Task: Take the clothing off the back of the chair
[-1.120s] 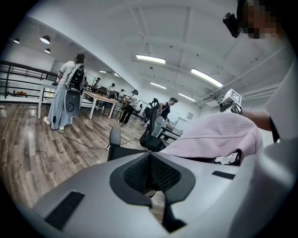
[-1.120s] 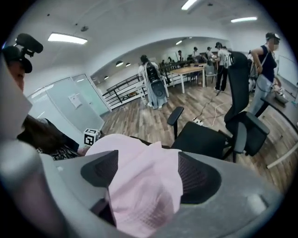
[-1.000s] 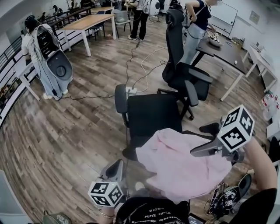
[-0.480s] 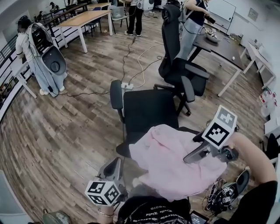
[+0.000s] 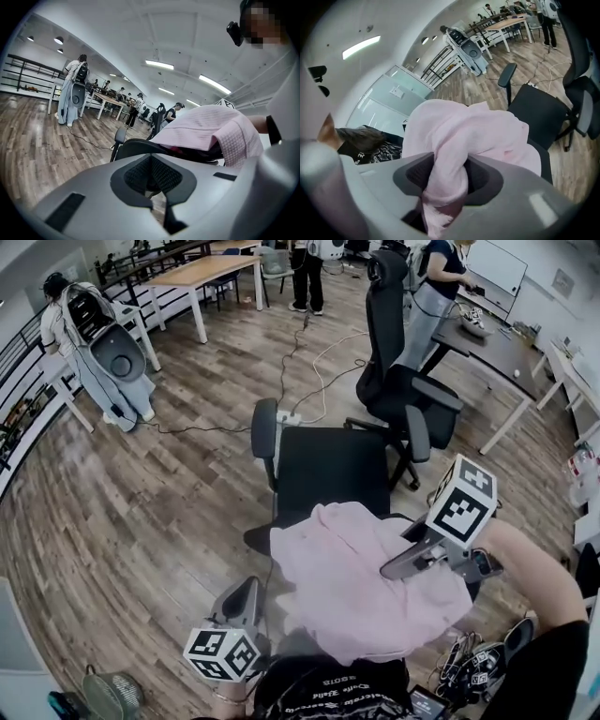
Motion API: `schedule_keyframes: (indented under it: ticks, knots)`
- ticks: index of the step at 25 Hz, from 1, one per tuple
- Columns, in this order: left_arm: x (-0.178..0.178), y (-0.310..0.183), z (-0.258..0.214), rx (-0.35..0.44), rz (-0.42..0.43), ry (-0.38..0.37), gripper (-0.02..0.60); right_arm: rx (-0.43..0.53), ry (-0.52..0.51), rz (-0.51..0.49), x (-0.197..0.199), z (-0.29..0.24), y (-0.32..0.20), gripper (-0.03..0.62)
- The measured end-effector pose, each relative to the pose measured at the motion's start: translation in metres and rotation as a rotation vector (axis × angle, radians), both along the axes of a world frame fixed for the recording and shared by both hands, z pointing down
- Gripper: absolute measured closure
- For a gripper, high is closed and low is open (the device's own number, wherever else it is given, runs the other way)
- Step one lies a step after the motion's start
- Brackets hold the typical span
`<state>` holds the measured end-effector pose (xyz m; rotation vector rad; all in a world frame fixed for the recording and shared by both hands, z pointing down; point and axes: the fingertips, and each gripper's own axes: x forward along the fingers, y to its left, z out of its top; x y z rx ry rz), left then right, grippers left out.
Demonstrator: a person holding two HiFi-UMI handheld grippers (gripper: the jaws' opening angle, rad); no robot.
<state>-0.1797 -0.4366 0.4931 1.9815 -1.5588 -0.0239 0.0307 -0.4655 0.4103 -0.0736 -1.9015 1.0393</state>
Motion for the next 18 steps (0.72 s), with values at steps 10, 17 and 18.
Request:
schedule_keyframes:
  ticks: [10, 17, 18]
  knots:
    - [0.01, 0.011, -0.006, 0.002, -0.011, -0.03, 0.572, 0.122, -0.131, 0.039, -0.01, -0.024, -0.003, 0.499]
    - [0.019, 0.024, -0.01, 0.009, -0.024, -0.07, 0.572, 0.181, -0.322, 0.06, -0.01, -0.062, 0.013, 0.507]
    - [0.02, 0.027, -0.011, 0.009, -0.026, -0.07, 0.572, 0.194, -0.35, 0.065, -0.01, -0.068, 0.016, 0.507]
